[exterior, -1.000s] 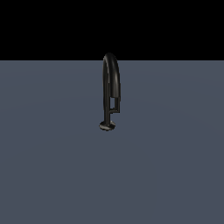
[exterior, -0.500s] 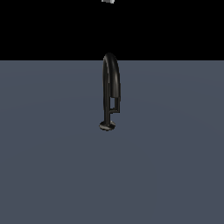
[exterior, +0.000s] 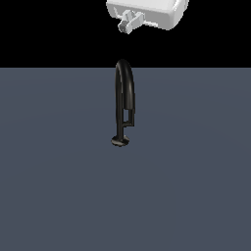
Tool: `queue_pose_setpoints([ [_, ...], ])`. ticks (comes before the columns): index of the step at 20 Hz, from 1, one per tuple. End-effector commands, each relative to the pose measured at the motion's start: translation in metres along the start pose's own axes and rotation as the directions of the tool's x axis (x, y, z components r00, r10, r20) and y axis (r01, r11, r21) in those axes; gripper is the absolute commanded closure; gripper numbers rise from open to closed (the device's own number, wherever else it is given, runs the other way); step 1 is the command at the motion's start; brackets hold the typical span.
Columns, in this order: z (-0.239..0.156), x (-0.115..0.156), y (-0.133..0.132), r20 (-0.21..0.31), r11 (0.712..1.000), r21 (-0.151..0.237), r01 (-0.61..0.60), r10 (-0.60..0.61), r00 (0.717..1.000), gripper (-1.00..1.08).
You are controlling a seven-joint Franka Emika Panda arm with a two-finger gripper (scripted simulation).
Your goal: Turn on the faucet by rotating a designated handle.
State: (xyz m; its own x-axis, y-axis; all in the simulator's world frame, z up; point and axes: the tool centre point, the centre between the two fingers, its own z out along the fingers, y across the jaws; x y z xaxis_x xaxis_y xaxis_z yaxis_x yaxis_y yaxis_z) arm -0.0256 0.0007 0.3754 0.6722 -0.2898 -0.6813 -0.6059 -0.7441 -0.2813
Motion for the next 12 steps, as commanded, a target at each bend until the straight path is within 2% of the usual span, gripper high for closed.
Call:
queue_pose_setpoints([
  [1,0.001,0.017,-0.002,0.042,0.999,0.033,-0.035,0.033,0.999,1.08],
  [7,0.007,0.057,-0.005,0.149,0.986,0.108,-0.126,0.110,0.983,1.08],
  [12,0.016,0.092,-0.006,0.246,0.963,0.164,-0.211,0.168,0.955,1.08],
])
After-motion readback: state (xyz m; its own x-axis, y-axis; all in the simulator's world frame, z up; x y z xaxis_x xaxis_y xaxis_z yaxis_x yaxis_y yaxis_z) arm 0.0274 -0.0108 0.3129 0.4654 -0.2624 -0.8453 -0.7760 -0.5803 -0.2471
